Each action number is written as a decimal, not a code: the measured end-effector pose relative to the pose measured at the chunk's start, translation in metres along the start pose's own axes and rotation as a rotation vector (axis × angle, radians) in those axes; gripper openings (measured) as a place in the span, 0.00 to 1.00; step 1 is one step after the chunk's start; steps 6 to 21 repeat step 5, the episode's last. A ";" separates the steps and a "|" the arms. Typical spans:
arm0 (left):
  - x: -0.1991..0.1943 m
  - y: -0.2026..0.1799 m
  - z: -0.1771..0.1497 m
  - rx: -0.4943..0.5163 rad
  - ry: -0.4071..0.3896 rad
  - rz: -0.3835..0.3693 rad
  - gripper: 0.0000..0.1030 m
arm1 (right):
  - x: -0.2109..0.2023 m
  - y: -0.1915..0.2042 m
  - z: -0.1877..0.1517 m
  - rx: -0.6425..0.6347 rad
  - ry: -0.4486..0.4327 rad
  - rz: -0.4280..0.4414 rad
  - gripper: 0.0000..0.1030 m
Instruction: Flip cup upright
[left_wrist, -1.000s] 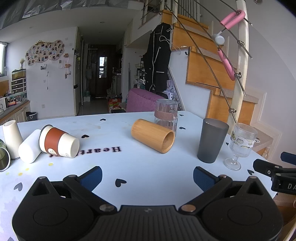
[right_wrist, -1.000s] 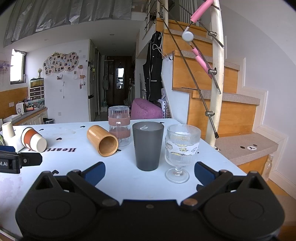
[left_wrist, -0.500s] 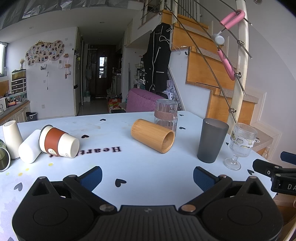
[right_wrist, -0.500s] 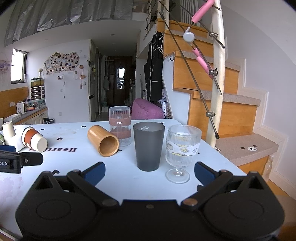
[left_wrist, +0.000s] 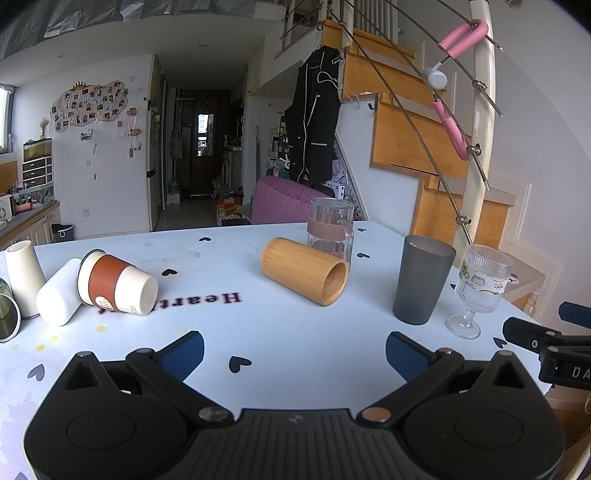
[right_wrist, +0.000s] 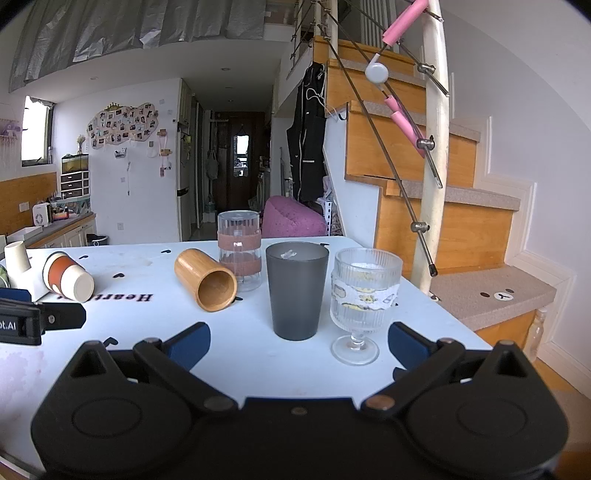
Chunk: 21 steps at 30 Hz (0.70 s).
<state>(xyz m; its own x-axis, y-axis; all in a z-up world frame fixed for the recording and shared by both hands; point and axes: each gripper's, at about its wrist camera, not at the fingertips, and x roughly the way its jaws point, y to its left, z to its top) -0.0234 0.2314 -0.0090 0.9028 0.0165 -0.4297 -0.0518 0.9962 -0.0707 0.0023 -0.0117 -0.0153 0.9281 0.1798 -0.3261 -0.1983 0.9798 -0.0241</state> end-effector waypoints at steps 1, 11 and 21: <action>0.000 0.000 0.000 0.000 0.000 0.000 1.00 | 0.000 0.000 0.000 0.000 0.001 0.000 1.00; 0.000 0.000 0.000 0.001 0.000 0.001 1.00 | 0.000 0.000 0.000 0.000 0.000 0.000 1.00; 0.000 0.000 0.000 0.001 0.000 0.001 1.00 | 0.000 0.000 0.000 0.000 0.000 0.000 1.00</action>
